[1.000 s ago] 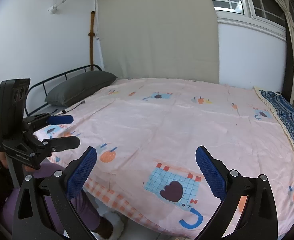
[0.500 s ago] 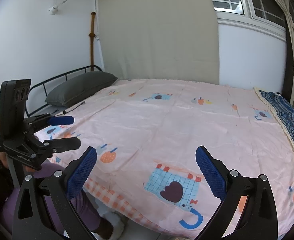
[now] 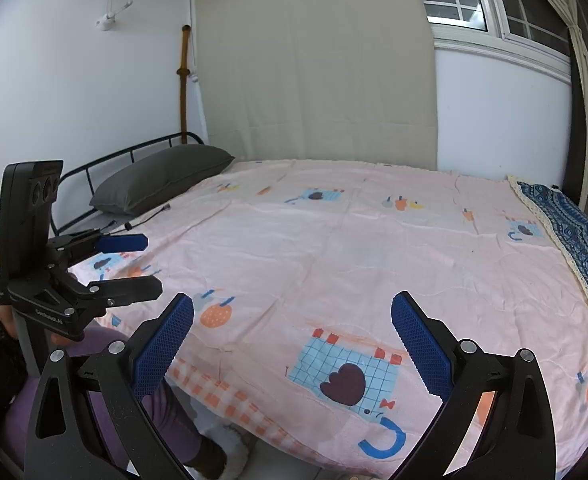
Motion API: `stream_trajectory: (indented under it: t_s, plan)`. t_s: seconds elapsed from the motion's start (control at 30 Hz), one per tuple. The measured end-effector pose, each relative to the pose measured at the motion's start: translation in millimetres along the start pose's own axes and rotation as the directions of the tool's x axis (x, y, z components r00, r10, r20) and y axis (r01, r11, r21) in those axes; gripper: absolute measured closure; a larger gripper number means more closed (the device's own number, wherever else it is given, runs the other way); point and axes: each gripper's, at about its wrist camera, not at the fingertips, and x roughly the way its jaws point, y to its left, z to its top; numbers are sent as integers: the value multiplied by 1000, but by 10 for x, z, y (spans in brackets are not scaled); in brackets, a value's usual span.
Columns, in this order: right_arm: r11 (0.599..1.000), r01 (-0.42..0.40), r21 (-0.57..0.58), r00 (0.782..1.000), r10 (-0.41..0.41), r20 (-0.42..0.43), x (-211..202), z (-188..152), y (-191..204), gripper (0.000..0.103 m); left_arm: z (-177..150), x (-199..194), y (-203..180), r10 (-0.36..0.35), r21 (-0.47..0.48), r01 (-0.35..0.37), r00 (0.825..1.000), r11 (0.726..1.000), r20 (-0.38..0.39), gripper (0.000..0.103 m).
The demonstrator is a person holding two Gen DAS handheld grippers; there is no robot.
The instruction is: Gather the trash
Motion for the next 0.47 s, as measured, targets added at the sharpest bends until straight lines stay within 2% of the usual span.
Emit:
stream_trajectory:
  t_s: [0.47]
  plan:
    - [1000,7,13,1000,-7,4,-21,-6,-13,8,-1,17,20,11,-20,-11,1000,1000,-9,6]
